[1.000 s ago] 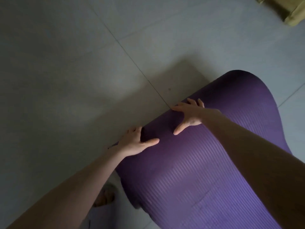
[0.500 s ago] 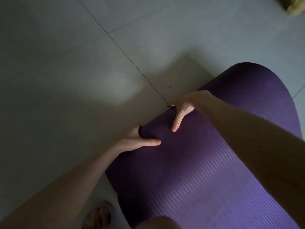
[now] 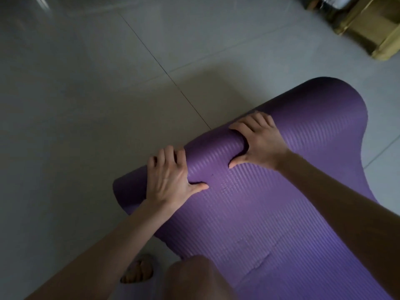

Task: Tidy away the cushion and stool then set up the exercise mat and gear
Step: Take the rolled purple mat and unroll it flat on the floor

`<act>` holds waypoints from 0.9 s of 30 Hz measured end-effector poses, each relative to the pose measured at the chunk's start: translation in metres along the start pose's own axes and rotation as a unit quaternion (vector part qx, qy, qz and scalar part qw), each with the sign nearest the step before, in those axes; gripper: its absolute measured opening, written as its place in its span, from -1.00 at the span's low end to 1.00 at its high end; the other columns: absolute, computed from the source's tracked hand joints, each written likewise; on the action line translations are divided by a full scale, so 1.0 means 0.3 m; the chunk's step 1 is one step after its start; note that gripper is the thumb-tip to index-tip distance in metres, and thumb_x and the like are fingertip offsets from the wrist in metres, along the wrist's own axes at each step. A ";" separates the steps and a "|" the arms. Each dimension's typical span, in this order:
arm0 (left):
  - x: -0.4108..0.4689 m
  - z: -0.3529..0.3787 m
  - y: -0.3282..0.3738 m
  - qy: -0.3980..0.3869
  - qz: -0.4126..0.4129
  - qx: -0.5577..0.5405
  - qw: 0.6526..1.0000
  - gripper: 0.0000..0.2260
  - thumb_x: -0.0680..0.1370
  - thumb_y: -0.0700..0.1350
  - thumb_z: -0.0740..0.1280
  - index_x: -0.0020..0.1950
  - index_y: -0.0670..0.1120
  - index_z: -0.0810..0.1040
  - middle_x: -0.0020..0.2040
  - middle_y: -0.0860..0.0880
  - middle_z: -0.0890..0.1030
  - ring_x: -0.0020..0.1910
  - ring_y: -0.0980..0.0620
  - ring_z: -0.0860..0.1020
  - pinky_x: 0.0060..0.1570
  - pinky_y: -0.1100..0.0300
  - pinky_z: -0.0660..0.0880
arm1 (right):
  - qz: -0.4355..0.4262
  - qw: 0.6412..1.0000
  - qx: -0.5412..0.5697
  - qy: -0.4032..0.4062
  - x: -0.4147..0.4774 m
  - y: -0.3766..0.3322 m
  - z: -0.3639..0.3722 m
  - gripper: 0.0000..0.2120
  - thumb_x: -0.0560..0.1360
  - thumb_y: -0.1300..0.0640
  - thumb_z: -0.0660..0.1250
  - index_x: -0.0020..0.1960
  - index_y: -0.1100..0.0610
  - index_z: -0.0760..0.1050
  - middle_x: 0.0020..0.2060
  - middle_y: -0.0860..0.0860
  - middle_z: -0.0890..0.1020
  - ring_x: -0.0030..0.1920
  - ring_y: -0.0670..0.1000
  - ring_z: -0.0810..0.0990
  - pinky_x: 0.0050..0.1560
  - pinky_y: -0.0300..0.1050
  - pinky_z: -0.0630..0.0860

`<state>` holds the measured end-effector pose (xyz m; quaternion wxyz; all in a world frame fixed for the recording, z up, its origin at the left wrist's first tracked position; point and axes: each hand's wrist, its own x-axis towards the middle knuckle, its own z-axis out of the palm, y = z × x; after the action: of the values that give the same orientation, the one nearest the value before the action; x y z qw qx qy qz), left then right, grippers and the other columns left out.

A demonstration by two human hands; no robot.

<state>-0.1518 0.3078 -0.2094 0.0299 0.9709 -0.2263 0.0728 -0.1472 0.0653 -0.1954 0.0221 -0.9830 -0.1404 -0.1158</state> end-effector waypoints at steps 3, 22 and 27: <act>-0.029 0.011 0.009 -0.024 -0.005 0.020 0.999 -0.03 0.08 0.46 0.38 0.19 -0.26 0.48 -0.03 -0.24 0.52 -0.09 -0.21 0.51 -0.13 -0.11 0.49 | -0.002 1.000 0.003 -0.009 -0.027 -0.008 0.024 -0.10 0.14 -0.42 0.37 0.32 0.08 0.34 0.20 0.15 0.55 0.23 0.15 0.40 0.34 0.25 0.21; 0.271 0.182 -0.227 -0.330 -0.173 -0.257 0.891 -0.04 0.22 0.51 0.28 0.43 -0.06 0.27 0.41 -0.08 0.38 0.36 -0.13 0.38 0.29 0.02 0.35 | 0.148 0.894 0.102 -0.410 0.295 0.020 0.165 0.25 -0.05 -0.54 0.37 0.51 -0.18 -0.01 0.54 -0.16 0.01 0.53 0.14 -0.22 0.45 0.30 -0.24; 0.299 0.218 -0.228 -0.306 -0.138 -0.242 0.910 -0.12 0.04 0.54 0.34 0.17 0.00 0.55 0.14 -0.04 0.61 0.10 -0.07 0.58 0.09 0.06 0.52 | 0.136 0.882 0.068 -0.446 0.390 0.022 0.194 0.20 -0.01 -0.48 0.44 0.51 -0.18 0.03 0.51 -0.16 0.11 0.53 0.13 -0.09 0.46 0.27 -0.22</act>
<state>-0.0336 0.3240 -0.2619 0.2025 0.9302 -0.0991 -0.2898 -0.0232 0.0949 -0.2247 0.0395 -0.9361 -0.0082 0.3494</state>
